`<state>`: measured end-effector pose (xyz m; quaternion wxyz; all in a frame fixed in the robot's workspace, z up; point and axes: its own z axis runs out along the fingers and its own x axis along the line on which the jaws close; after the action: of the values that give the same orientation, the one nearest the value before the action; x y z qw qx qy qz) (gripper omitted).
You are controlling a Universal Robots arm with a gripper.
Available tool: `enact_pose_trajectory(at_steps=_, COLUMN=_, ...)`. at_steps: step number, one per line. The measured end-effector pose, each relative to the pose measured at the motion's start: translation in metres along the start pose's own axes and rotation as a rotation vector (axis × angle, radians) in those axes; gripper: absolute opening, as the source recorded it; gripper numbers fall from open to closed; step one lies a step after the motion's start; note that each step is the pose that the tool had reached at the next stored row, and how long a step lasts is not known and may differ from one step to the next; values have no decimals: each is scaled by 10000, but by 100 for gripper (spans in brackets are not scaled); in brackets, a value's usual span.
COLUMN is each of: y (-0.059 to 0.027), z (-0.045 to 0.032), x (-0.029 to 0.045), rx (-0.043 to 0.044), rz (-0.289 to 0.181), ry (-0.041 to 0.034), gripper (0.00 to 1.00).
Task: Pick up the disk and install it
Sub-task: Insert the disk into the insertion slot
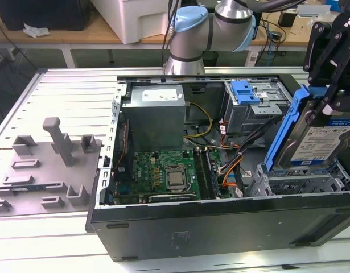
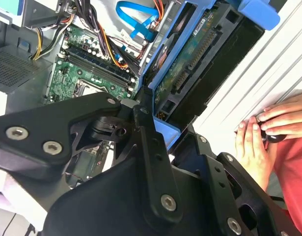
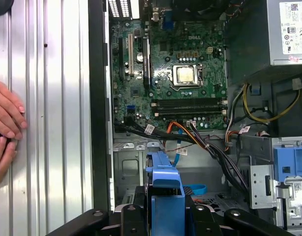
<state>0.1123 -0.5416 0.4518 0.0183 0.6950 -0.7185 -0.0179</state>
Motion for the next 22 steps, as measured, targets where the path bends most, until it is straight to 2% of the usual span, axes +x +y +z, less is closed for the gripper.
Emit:
enact_pose_trajectory(at_steps=4, y=0, z=0, x=0, rx=-41, rz=82, ry=-1, gripper=37)
enact_pose_trajectory(at_steps=10, y=0, z=2, x=1, rx=-44, rz=76, ry=45, gripper=37)
enact_pose_trajectory(at_steps=22, y=4, z=3, x=-2, rx=-43, rz=-156, ry=49, gripper=37)
